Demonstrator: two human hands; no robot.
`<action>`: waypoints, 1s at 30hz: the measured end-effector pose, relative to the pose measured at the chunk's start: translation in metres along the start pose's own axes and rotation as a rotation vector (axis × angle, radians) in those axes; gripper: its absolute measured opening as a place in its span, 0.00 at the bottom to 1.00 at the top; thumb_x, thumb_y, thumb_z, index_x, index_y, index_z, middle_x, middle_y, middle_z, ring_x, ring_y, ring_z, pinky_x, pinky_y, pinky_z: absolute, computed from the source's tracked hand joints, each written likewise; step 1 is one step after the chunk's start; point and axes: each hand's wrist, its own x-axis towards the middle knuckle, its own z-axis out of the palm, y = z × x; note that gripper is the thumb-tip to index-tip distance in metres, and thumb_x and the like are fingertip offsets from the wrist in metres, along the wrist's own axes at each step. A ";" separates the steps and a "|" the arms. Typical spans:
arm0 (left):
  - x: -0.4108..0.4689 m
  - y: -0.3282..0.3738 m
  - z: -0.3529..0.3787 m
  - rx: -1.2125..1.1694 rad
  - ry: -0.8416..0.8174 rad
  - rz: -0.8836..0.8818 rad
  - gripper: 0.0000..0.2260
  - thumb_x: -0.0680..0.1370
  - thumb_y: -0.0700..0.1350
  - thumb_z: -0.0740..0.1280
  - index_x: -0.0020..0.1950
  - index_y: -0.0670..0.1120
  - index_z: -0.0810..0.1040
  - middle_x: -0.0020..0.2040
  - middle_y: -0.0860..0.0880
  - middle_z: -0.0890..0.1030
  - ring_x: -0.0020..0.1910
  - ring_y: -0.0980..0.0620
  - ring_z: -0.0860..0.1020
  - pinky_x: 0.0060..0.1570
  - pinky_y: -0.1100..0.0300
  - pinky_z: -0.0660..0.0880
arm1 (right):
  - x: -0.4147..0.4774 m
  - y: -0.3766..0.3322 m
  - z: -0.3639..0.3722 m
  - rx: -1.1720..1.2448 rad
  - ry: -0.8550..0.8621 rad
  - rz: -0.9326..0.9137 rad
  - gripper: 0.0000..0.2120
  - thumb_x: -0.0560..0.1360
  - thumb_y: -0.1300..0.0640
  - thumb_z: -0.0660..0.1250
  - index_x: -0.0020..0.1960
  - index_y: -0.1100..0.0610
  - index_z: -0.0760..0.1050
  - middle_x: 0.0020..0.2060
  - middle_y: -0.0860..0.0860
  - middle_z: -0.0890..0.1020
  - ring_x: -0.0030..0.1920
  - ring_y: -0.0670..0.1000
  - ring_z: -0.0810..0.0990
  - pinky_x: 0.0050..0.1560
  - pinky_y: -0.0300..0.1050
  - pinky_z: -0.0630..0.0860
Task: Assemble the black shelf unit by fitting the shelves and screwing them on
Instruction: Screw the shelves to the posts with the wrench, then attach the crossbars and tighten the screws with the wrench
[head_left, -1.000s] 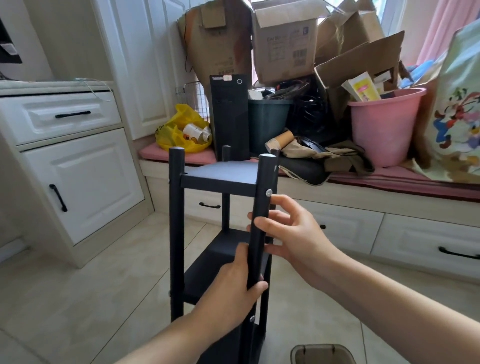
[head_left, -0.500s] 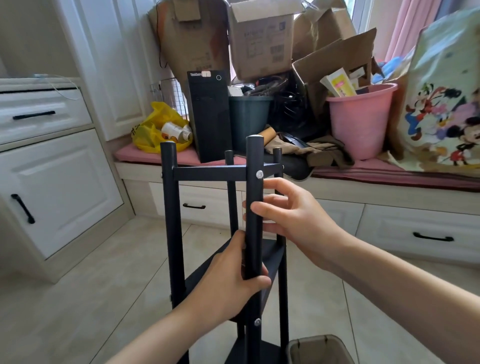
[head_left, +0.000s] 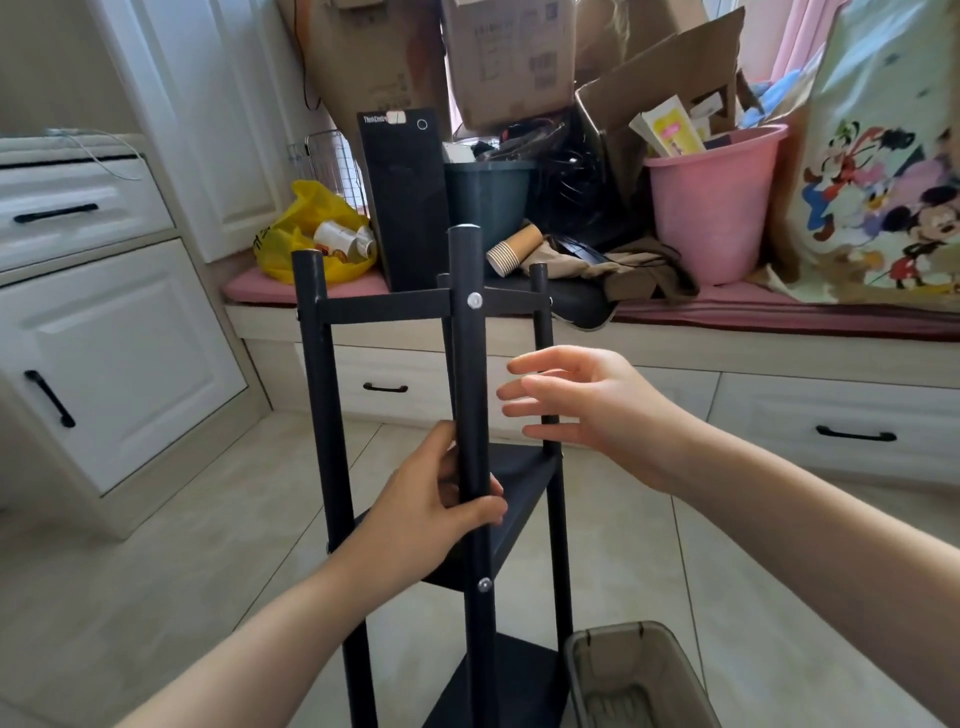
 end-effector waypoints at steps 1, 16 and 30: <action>0.000 0.000 0.001 -0.002 0.004 -0.001 0.18 0.76 0.39 0.74 0.59 0.54 0.72 0.46 0.51 0.84 0.45 0.50 0.86 0.40 0.65 0.79 | 0.000 0.007 -0.004 -0.015 0.002 0.037 0.09 0.80 0.54 0.66 0.59 0.55 0.78 0.48 0.50 0.87 0.51 0.48 0.86 0.51 0.46 0.83; 0.004 0.003 0.000 0.053 0.038 0.015 0.17 0.76 0.38 0.74 0.59 0.52 0.72 0.47 0.52 0.85 0.44 0.50 0.86 0.43 0.62 0.82 | -0.051 0.239 -0.032 -0.629 -0.175 0.777 0.11 0.81 0.55 0.61 0.57 0.61 0.76 0.47 0.54 0.83 0.39 0.49 0.79 0.34 0.37 0.76; 0.006 0.000 0.006 0.113 0.048 0.046 0.20 0.76 0.41 0.75 0.60 0.58 0.71 0.46 0.52 0.85 0.46 0.50 0.86 0.45 0.59 0.83 | -0.083 0.356 0.027 -0.670 -0.297 0.956 0.26 0.84 0.45 0.54 0.71 0.65 0.65 0.69 0.59 0.73 0.65 0.57 0.76 0.57 0.44 0.73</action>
